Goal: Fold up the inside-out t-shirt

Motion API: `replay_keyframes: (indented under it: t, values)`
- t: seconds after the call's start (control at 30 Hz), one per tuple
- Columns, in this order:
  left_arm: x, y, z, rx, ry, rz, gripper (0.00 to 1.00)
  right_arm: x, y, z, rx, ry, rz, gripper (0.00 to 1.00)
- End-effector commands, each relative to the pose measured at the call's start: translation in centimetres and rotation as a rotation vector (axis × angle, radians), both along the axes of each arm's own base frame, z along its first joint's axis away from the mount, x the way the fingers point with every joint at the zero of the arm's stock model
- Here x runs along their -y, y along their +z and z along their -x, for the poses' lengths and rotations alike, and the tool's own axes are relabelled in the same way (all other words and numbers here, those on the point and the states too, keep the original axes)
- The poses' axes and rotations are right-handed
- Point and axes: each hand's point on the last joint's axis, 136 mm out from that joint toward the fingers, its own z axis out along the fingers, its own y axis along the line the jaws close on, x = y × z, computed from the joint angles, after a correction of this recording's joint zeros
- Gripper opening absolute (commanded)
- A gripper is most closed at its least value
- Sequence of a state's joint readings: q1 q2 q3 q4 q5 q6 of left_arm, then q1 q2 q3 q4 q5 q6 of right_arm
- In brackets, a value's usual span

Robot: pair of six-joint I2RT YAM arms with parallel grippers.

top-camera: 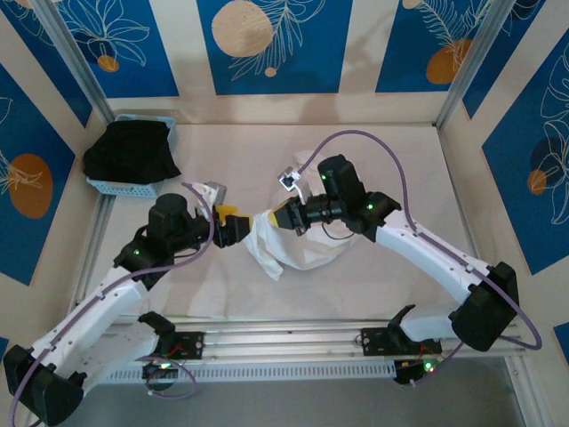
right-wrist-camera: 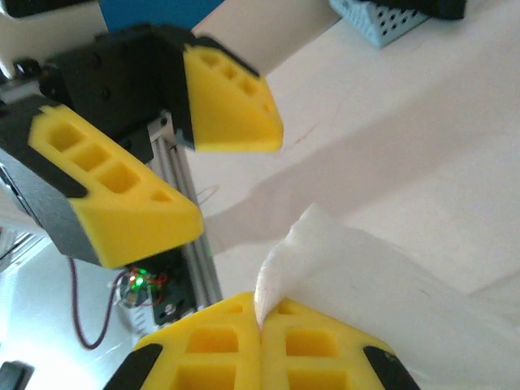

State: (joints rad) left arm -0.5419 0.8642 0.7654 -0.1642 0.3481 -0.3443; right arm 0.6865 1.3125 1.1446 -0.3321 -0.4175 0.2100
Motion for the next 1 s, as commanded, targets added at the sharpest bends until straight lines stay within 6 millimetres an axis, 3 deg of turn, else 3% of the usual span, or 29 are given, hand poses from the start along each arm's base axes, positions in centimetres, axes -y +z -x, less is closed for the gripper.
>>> replay_keyframes:
  t: [0.0, 0.33, 0.43, 0.5, 0.6, 0.67, 0.77, 0.97]
  values:
    - [1.1, 1.2, 0.2, 0.091, -0.080, -0.016, 0.67, 0.0, 2.8, 1.8, -0.022, 0.103, -0.073, 0.00]
    - [5.1, 1.9, 2.4, 0.087, -0.377, -0.009, 0.68, 0.9, 4.1, 3.4, -0.055, 0.211, -0.116, 0.01]
    - [6.0, 1.5, 3.3, 0.049, -0.452, 0.002, 0.50, 0.9, 4.3, 2.8, -0.056, 0.178, -0.128, 0.01]
    - [6.0, 1.3, 3.3, 0.046, -0.448, 0.014, 0.33, 1.0, 4.1, 2.3, -0.066, 0.159, -0.128, 0.01]
    - [5.8, 1.2, 3.1, 0.049, -0.425, 0.014, 0.17, 1.1, 4.1, 2.1, -0.074, 0.154, -0.142, 0.02]
    - [5.3, 1.2, 2.6, 0.055, -0.375, -0.003, 0.03, 1.6, 3.9, 1.8, -0.066, 0.127, -0.131, 0.12]
    - [4.6, 1.2, 2.0, 0.071, -0.320, -0.004, 0.00, 3.3, 2.5, 0.4, 0.003, 0.025, -0.094, 0.38]
    - [4.4, 1.4, 2.2, 0.079, -0.323, 0.003, 0.00, 6.4, -2.9, -3.7, 0.210, -0.192, 0.047, 0.48]
